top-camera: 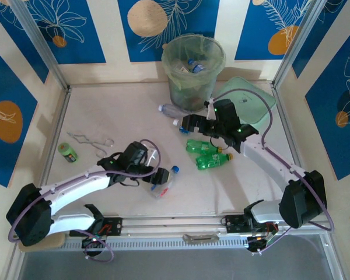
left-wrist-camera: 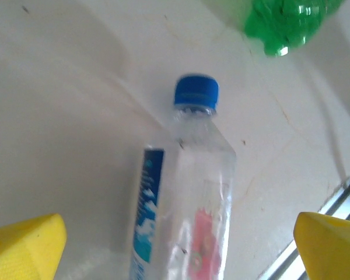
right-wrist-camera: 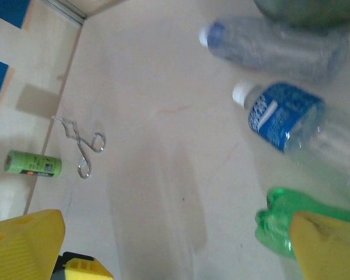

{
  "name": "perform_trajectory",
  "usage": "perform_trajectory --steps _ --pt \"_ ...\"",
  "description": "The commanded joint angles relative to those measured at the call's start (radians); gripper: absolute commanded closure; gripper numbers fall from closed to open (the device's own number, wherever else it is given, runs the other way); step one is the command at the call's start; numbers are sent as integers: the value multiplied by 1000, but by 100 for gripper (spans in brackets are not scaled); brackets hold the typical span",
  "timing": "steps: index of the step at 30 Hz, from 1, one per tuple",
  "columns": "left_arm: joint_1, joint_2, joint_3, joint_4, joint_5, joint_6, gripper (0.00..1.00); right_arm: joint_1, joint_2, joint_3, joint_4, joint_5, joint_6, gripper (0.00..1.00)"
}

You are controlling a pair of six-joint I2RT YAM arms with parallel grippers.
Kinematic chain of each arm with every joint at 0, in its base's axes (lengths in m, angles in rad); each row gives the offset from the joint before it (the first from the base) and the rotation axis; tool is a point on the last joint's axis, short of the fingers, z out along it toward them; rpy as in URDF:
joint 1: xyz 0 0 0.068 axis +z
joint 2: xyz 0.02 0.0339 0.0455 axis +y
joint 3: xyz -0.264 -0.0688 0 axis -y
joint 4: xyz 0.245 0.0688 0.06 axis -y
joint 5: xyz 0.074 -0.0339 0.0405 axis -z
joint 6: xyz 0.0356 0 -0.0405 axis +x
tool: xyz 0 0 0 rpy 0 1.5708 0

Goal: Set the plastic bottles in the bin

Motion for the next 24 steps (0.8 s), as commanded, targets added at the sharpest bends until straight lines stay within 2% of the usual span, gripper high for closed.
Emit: perform_trajectory --steps 1,7,12,20,24 --pt "-74 -16 -16 -96 -59 -9 0 13 -55 -70 69 21 98 1" --pt "-195 27 -25 -133 -185 -33 0 54 -84 -116 84 32 130 1" --pt "-260 94 6 -133 -235 -40 2 63 -84 -130 96 32 146 1" --pt "-280 209 63 -131 -324 7 10 58 -52 -128 128 21 137 1" --pt "-280 236 70 -111 -328 17 20 53 -20 -111 124 8 128 1"
